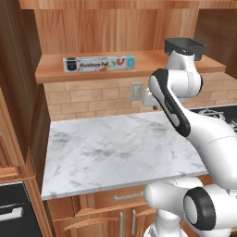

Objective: Retrieve the tupperware and aluminum foil from the cabinet and place them on the dining counter near the plate with avocado and cucumber to prepare for storing leftovers.

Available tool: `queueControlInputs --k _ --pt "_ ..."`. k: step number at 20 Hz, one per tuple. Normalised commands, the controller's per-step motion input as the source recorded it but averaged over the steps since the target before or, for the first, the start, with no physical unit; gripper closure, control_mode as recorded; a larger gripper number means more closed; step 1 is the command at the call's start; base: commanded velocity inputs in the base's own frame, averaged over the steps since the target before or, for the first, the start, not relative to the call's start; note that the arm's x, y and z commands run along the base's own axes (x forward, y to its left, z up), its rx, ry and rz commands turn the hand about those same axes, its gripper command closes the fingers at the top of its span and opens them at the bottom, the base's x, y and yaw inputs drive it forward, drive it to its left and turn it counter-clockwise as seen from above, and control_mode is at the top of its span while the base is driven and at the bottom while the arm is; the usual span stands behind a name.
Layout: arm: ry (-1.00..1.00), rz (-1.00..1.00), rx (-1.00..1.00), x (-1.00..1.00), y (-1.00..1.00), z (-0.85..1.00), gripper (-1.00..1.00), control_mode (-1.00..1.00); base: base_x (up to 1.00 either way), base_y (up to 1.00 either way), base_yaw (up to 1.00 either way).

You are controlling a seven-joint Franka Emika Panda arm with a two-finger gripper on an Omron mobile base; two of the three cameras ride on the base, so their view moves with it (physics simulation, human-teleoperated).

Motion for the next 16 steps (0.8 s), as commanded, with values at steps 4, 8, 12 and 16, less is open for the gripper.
queueControlInputs --k 4,8,12,16 --pt "-0.03 0.00 0.00 0.00 0.00 0.02 -1.00 -1.00 0.00 0.00 0.00" --pt "-0.25 0.00 0.00 -0.05 0.00 0.23 -1.00 -1.00 0.00 0.00 0.00" --pt "-0.36 0.05 0.00 0.00 0.00 0.46 -1.00 -1.00 0.00 0.00 0.00" --pt "-0.30 0.02 0.00 0.00 0.00 0.46 -1.00 -1.00 0.00 0.00 0.00"
